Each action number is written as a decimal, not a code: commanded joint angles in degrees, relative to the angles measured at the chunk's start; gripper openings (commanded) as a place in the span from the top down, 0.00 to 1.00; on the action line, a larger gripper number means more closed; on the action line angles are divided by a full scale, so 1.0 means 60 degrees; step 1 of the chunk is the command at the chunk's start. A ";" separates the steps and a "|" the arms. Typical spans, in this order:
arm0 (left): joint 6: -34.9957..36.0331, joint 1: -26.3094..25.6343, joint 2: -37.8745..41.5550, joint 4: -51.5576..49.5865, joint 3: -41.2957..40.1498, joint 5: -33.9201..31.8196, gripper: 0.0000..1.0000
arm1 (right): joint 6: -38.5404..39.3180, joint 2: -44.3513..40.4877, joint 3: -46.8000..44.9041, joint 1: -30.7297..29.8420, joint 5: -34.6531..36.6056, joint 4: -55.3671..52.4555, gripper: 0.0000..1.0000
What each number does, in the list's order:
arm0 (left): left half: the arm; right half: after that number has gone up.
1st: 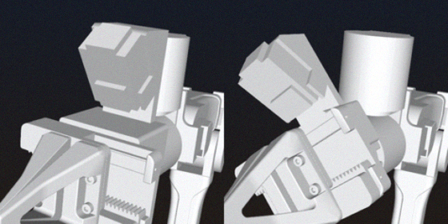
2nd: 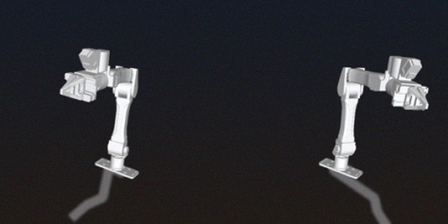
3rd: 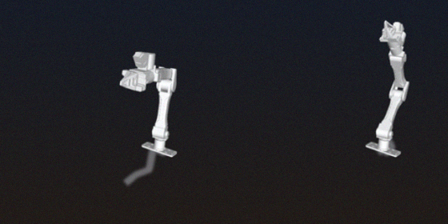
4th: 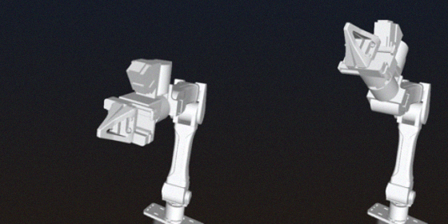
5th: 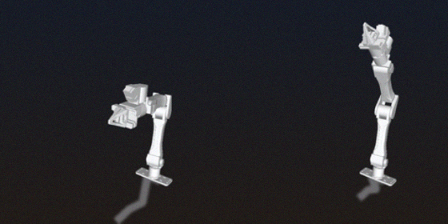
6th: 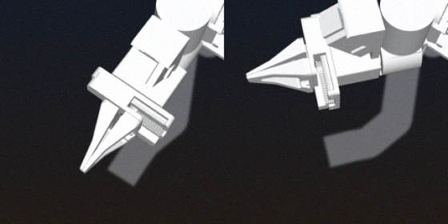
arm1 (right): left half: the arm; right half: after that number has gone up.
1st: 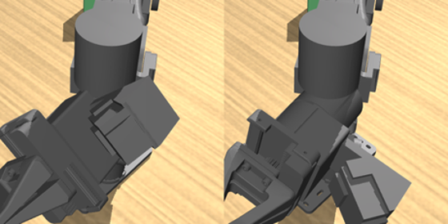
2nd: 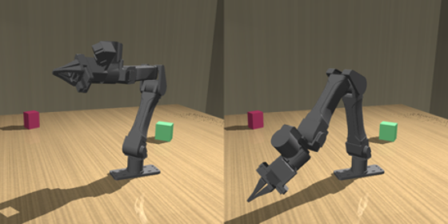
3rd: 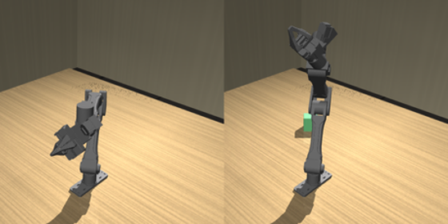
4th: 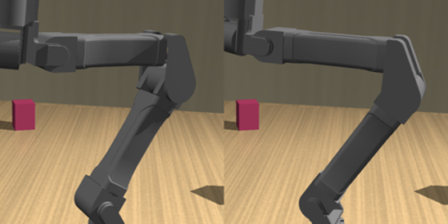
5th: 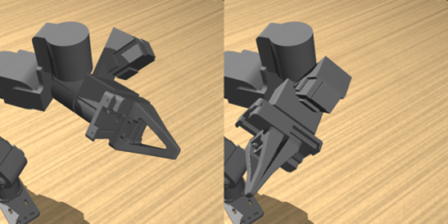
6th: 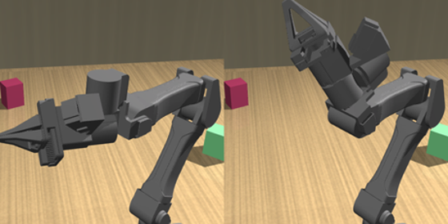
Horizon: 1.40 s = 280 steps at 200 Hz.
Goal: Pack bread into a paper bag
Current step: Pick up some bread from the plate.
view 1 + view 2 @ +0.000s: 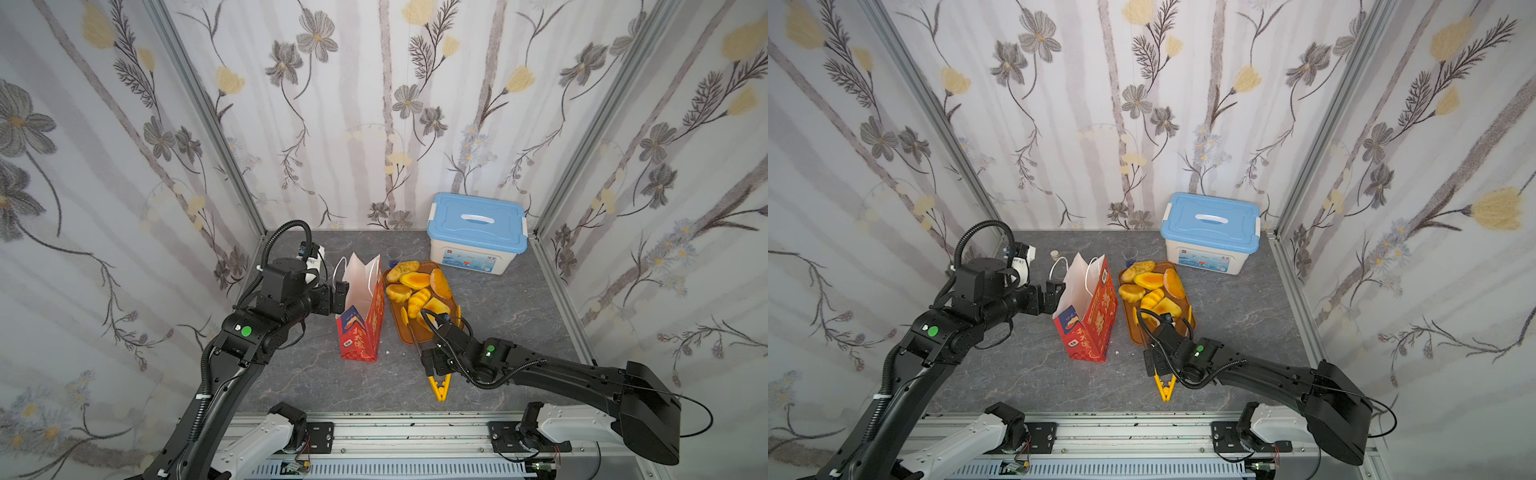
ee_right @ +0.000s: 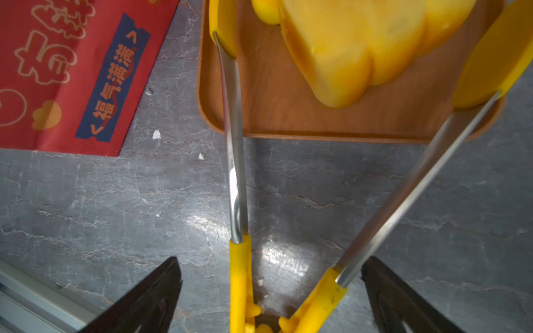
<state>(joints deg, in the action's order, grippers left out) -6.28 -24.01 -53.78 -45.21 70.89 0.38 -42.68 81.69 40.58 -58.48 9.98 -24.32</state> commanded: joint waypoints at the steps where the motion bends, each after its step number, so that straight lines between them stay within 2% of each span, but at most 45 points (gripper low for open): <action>1: -0.0124 -0.0009 0.0109 0.0105 -0.0125 -0.0034 0.00 | -0.1009 0.0462 0.0501 -0.0516 -0.0071 -0.0398 0.00; 35: -0.0198 -0.0003 0.0297 0.0195 -0.0402 0.0094 0.00 | -0.1866 0.0967 0.0591 -0.0964 0.0333 -0.0884 0.00; 97: -0.0442 -0.0009 0.0251 0.0372 -0.0697 0.0006 0.00 | -0.3303 -0.0284 0.0645 -0.1183 0.0779 -0.1550 0.00; 127: -0.0632 -0.0012 0.0158 0.0401 -0.0654 -0.0282 0.01 | -0.3616 0.0348 0.0855 -0.1227 0.0766 -0.1983 0.00; 176: -0.0815 0.0001 0.0458 0.0235 -0.0809 -0.0293 0.01 | -0.4144 0.0786 0.0552 -0.1318 0.1404 -0.2092 0.00; 212: -0.0967 -0.0006 0.0716 0.0350 -0.1114 -0.0332 0.00 | -0.3791 0.0860 0.0446 -0.1246 0.1351 -0.1756 0.00; 242: -0.1026 -0.0008 0.0842 0.0389 -0.1216 -0.0321 0.00 | -0.3207 0.1415 0.0891 -0.1114 0.1428 -0.1619 0.00; 280: -0.0934 -0.0012 0.1146 0.0180 -0.1166 -0.0516 0.00 | -0.2795 0.2140 0.0774 -0.0650 0.0938 -0.1032 0.00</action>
<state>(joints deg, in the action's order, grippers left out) -12.01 -24.01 -47.92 -44.34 63.75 -1.52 -61.34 93.14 45.52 -63.44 16.23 -33.58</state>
